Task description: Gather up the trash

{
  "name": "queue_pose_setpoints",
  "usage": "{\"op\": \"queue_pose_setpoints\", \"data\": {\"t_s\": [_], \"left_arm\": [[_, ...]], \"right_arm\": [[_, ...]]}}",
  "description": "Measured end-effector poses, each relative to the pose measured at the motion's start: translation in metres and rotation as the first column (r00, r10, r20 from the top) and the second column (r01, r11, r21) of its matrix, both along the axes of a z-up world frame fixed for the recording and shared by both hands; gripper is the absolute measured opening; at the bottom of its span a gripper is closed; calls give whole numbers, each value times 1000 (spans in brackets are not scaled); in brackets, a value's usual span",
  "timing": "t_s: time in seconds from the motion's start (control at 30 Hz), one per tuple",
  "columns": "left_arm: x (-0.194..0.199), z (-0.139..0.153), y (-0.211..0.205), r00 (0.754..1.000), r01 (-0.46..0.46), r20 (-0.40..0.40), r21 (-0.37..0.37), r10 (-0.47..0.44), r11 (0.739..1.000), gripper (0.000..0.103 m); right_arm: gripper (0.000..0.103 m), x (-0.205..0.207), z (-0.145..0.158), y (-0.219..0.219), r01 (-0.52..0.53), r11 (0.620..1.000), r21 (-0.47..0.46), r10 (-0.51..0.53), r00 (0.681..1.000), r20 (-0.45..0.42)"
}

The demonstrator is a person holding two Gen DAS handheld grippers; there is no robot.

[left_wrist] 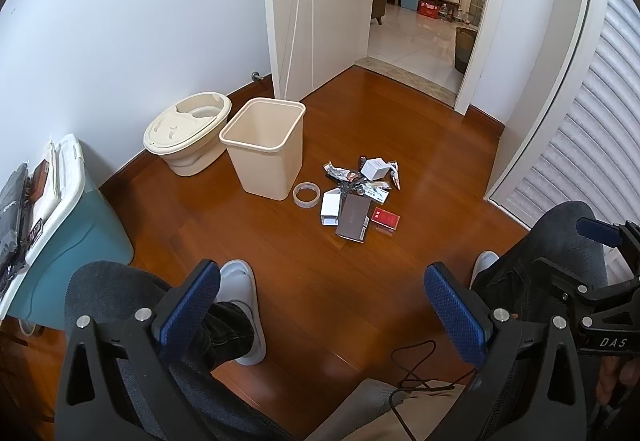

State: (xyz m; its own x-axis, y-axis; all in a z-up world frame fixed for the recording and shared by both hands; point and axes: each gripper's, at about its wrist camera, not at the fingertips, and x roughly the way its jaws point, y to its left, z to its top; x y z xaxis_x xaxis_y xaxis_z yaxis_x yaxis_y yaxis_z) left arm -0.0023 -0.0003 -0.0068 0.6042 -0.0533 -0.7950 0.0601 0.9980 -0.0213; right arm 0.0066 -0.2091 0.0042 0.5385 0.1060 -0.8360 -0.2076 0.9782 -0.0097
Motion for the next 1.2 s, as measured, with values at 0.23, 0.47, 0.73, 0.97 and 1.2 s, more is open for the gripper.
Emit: {"op": "queue_pose_setpoints", "data": {"t_s": [0.23, 0.47, 0.73, 0.97, 1.2], "left_arm": [[0, 1, 1, 1000, 2, -1, -1, -2, 1000, 103], [1, 1, 2, 1000, 10, -1, -1, -10, 1000, 103], [30, 4, 1, 999, 37, -2, 30, -37, 999, 103], [113, -26, 3, 999, -1, -33, 74, 3, 997, 103], [213, -126, 10, 979, -149, -129, 59, 156, 987, 103]], "right_arm": [[103, 0, 0, 0, -1, 1000, 0, 1, 1000, -1], [103, 3, -1, -1, 1, 1000, 5, -1, 1000, -6], [103, 18, 7, -7, -1, 1000, -22, 1, 1000, 24], [103, 109, 3, -13, -17, 999, -31, 20, 997, 78], [103, 278, -134, -13, 137, 990, 43, -127, 975, -185]]}}
